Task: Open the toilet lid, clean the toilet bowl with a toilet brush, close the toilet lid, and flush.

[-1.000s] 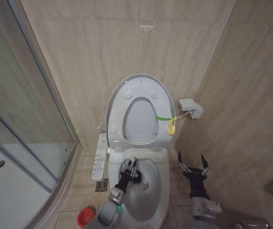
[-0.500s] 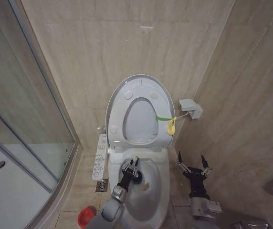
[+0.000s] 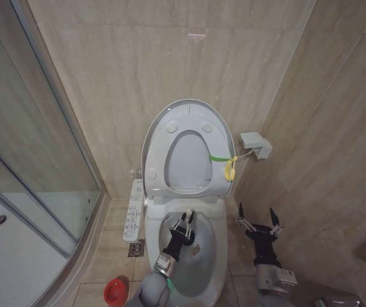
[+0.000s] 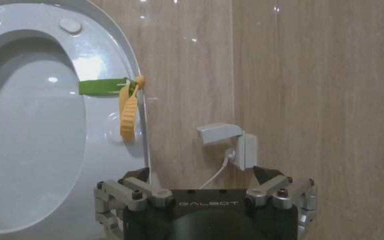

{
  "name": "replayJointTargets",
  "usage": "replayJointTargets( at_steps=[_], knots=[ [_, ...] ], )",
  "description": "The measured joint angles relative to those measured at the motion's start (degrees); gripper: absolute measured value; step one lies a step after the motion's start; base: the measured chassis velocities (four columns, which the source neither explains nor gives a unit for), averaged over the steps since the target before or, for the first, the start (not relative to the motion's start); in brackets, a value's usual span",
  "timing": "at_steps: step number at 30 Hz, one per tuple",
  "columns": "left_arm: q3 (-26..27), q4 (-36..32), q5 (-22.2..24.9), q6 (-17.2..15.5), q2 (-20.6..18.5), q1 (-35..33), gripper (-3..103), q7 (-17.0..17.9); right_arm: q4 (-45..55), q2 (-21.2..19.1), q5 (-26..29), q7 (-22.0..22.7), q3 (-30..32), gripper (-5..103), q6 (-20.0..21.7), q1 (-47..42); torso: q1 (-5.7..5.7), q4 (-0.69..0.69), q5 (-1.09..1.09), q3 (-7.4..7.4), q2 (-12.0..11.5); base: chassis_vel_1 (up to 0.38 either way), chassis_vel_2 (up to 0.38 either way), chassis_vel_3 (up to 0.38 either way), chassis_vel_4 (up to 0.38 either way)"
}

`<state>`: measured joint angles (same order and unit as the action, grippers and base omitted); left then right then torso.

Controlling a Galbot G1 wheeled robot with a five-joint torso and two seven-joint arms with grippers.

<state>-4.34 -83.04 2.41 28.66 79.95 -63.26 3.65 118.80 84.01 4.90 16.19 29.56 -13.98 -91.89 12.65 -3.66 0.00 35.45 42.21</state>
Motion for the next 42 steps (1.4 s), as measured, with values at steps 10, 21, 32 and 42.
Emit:
replayJointTargets(
  at_steps=[10,21,32,42],
  knots=[
    [-2.5,-4.2,-0.1,-0.8,1.1,-1.3,19,0.3,0.0,0.0,0.0,0.0,0.0,100,0.0,0.0,-0.01,0.0,0.0,-0.01,0.0,0.0,0.0,0.0,0.0],
    [-2.7,1.3,1.9,0.0,1.5,0.8,19,0.0,0.0,0.0,0.0,0.0,0.0,100,0.0,0.0,-0.01,0.0,0.0,0.0,0.0,0.0,0.0,0.0,0.0],
    [-2.8,6.1,4.7,-1.9,0.8,1.9,19,-0.4,0.0,0.0,0.0,0.0,0.0,100,0.0,0.0,-0.01,0.0,0.0,-0.01,0.0,0.0,0.0,0.0,0.0],
    [-6.1,-0.5,3.0,-0.7,1.7,-1.2,19,-0.3,0.0,0.0,0.0,0.0,0.0,100,0.0,0.0,-0.01,-0.01,-0.01,-0.01,0.0,0.0,0.0,0.0,0.0]
  ],
)
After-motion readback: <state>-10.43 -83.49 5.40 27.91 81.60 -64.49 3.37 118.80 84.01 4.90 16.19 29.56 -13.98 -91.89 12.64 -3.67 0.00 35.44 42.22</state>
